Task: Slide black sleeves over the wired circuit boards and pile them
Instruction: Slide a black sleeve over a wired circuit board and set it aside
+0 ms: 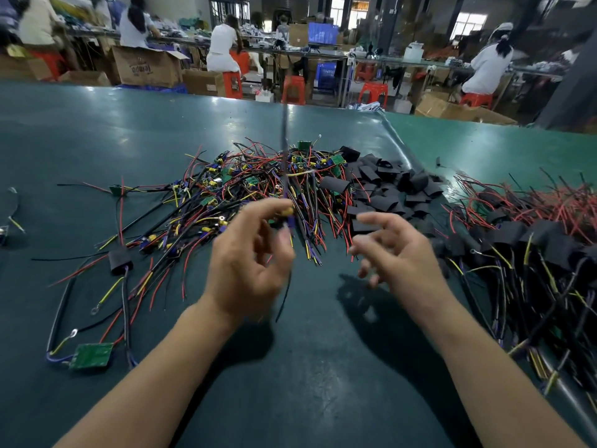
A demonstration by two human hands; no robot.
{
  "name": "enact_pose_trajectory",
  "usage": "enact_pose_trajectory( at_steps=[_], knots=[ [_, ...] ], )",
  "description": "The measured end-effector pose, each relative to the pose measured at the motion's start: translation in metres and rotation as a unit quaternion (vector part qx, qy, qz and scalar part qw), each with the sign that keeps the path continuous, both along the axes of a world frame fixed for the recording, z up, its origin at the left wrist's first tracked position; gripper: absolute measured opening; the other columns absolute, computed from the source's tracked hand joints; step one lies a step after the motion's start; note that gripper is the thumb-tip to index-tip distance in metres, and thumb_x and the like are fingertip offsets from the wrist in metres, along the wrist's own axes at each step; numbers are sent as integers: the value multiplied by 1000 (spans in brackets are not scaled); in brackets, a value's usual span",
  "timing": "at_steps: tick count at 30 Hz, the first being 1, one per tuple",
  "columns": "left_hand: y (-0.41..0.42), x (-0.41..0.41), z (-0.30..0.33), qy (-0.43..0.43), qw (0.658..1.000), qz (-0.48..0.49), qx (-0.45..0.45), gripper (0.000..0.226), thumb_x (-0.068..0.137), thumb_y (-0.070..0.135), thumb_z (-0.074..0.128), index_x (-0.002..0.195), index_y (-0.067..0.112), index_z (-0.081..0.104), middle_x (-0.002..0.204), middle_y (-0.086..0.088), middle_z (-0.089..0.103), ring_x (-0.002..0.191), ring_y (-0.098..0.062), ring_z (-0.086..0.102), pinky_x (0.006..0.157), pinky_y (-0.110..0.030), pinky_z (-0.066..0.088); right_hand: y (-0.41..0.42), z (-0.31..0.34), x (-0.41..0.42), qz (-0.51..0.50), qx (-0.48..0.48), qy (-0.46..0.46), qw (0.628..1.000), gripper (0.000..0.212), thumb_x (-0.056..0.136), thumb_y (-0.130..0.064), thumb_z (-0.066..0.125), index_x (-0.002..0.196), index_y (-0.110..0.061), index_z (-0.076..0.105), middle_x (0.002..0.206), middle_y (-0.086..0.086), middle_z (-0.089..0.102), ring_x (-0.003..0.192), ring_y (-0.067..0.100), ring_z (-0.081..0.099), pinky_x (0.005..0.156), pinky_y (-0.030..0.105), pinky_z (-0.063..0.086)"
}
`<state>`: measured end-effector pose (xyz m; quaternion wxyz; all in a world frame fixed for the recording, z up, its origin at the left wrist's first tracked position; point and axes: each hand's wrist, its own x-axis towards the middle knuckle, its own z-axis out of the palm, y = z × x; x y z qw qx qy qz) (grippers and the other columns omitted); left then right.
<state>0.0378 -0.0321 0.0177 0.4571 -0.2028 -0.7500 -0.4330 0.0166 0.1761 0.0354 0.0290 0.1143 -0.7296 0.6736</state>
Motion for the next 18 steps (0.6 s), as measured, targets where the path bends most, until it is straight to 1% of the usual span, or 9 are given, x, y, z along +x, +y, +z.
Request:
enact_pose_trajectory(
  at_steps=[2,4,6,8,11,13,15,16,18],
  knots=[
    [13,3,-5,-55,996,-75,-8,28,91,21,59,119,25,52,93,8,67,58,-23,60,47,-37,48,-9,-6,5,67,65,62,994,62,83,-13,75,130,-43,49,89,-9,68,57,22,62,45,28,52],
    [20,5,-7,-116,986,-117,-2,26,91,25,61,115,25,50,96,13,69,59,-21,64,46,-39,48,-17,-11,8,72,100,107,987,80,80,-14,79,138,-51,37,98,-18,63,65,30,64,51,36,56],
    [18,2,-9,-131,982,-131,-23,15,92,20,62,107,20,59,91,11,70,66,-16,67,51,-39,50,-18,-12,9,60,106,132,984,73,81,-10,78,135,-48,45,100,-18,62,69,26,66,53,34,55],
    [14,0,-10,-135,982,-113,-75,11,91,18,64,102,15,68,84,11,69,69,-10,64,56,-32,51,-15,-9,11,96,51,101,989,48,84,-12,70,121,-41,60,102,-7,66,70,21,68,53,26,52],
    [12,-2,-10,-147,977,-89,-124,12,90,20,66,100,16,71,82,22,61,68,4,56,62,-16,44,-11,-5,10,125,-13,38,991,15,91,-20,62,101,-24,71,97,5,72,70,21,69,52,26,52],
    [12,-2,-12,-148,978,-72,-126,10,89,21,66,97,17,72,78,20,62,64,2,54,60,-16,42,-7,-4,4,64,-24,19,997,15,97,-23,59,93,-13,71,89,9,74,64,23,68,52,28,53],
    [10,-4,-13,-153,981,-55,-104,10,89,23,64,94,18,71,75,17,64,59,1,52,58,-16,40,2,-6,-8,-55,-8,30,998,18,98,-17,57,89,-9,70,81,8,73,65,20,67,60,31,56],
    [8,-4,-13,-155,982,-48,-92,10,89,24,64,94,19,71,73,16,64,57,1,52,58,-16,39,10,-8,-16,-121,25,43,991,19,99,-14,56,87,-11,70,80,4,73,72,18,67,69,30,56],
    [4,-6,-13,-154,984,-29,-84,10,89,24,65,93,19,72,70,13,66,56,2,50,56,-15,37,23,-13,-29,-212,104,51,970,23,97,-11,53,84,-17,71,91,-1,70,94,17,65,83,17,47]
  ],
)
